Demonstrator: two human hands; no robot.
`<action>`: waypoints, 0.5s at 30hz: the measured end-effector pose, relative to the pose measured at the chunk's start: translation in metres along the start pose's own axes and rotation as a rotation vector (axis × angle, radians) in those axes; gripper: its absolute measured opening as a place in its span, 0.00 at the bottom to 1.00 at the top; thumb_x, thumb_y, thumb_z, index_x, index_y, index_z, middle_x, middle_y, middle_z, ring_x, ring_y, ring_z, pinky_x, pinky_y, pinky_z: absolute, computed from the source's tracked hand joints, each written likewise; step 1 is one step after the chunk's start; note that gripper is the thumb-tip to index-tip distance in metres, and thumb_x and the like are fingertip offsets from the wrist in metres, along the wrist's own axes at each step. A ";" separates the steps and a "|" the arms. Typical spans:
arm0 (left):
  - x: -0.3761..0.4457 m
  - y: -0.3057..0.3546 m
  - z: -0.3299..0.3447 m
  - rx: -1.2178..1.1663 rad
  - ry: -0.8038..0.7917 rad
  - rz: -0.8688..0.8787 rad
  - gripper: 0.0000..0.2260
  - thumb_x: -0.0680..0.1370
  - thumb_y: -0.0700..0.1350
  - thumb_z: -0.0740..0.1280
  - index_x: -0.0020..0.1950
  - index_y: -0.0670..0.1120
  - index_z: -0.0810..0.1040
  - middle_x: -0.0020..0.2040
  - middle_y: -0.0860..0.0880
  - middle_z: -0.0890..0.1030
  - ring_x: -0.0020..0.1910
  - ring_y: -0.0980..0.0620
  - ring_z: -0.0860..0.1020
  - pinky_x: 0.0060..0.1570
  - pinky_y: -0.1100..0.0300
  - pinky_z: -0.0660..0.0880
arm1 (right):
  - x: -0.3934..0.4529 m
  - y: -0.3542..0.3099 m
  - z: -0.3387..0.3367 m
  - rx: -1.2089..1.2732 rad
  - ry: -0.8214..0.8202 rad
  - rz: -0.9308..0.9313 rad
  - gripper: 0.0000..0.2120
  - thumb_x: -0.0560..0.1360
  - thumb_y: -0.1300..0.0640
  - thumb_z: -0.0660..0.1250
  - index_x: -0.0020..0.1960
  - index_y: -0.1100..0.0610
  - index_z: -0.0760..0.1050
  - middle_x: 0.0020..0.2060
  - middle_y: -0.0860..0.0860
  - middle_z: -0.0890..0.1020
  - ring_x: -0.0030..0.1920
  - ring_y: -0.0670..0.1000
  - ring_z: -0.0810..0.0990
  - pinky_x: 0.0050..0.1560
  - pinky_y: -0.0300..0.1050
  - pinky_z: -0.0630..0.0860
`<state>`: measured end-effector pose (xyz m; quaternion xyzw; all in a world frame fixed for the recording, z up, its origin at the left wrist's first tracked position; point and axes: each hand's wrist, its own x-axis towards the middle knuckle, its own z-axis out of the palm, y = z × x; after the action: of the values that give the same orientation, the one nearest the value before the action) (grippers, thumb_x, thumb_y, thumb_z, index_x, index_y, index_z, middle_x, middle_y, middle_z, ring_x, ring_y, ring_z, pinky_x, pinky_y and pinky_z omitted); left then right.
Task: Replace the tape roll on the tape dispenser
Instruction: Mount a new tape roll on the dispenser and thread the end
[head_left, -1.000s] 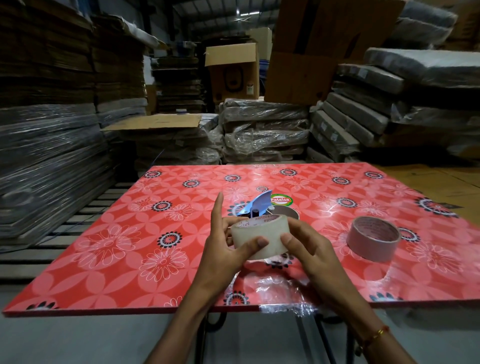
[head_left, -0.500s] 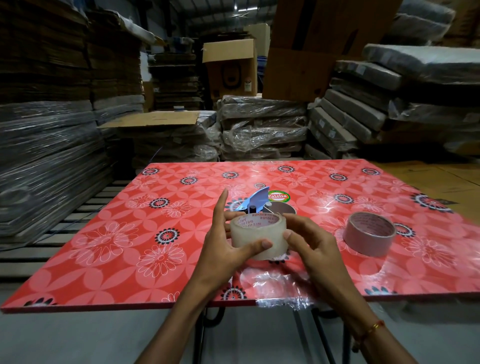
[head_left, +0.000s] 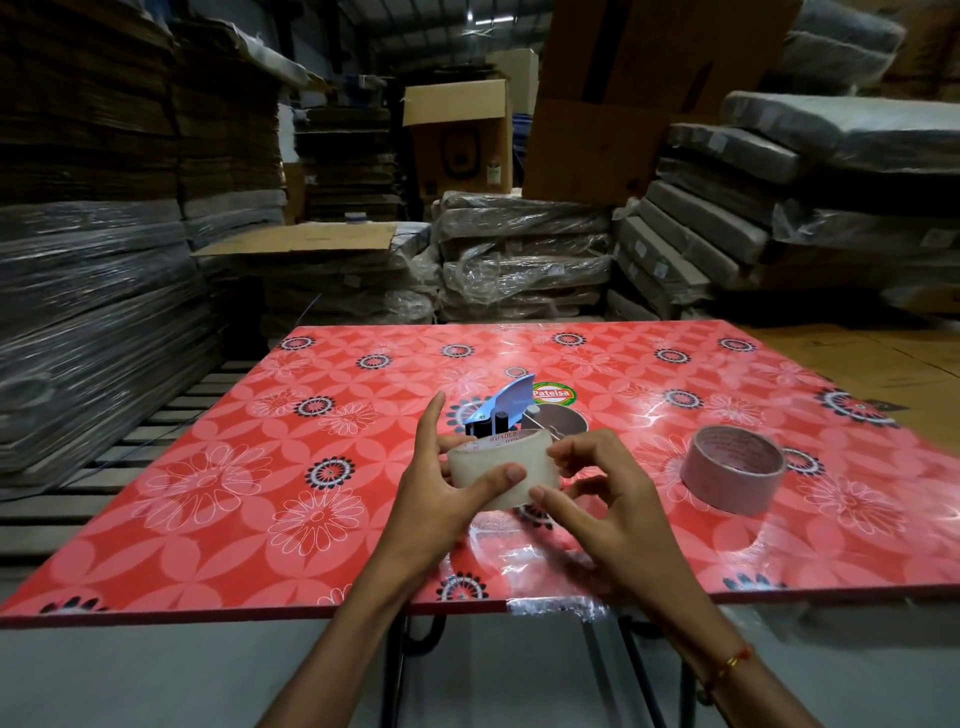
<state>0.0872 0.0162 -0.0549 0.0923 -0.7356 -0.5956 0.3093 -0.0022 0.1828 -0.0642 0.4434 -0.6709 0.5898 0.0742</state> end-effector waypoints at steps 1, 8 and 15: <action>0.000 0.000 0.000 0.007 0.005 -0.005 0.52 0.63 0.58 0.81 0.79 0.59 0.54 0.57 0.50 0.77 0.48 0.63 0.81 0.42 0.65 0.78 | 0.000 -0.001 0.001 -0.027 0.003 -0.026 0.15 0.71 0.49 0.73 0.55 0.51 0.77 0.51 0.46 0.77 0.52 0.50 0.79 0.47 0.44 0.80; -0.003 0.003 -0.001 -0.012 -0.017 -0.029 0.52 0.60 0.61 0.77 0.78 0.62 0.54 0.59 0.52 0.77 0.50 0.59 0.82 0.40 0.65 0.78 | 0.001 -0.001 0.002 -0.061 0.033 0.044 0.19 0.70 0.46 0.74 0.57 0.52 0.75 0.52 0.46 0.77 0.54 0.48 0.79 0.49 0.47 0.80; -0.006 0.004 -0.001 -0.066 -0.017 -0.004 0.47 0.65 0.50 0.78 0.78 0.61 0.55 0.58 0.51 0.81 0.54 0.58 0.82 0.49 0.60 0.81 | -0.004 -0.002 0.008 -0.255 0.023 -0.152 0.19 0.73 0.51 0.74 0.61 0.54 0.74 0.54 0.46 0.75 0.54 0.48 0.77 0.48 0.45 0.78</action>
<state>0.0931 0.0194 -0.0530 0.0784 -0.7178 -0.6210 0.3049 0.0047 0.1786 -0.0680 0.4732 -0.7038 0.4976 0.1818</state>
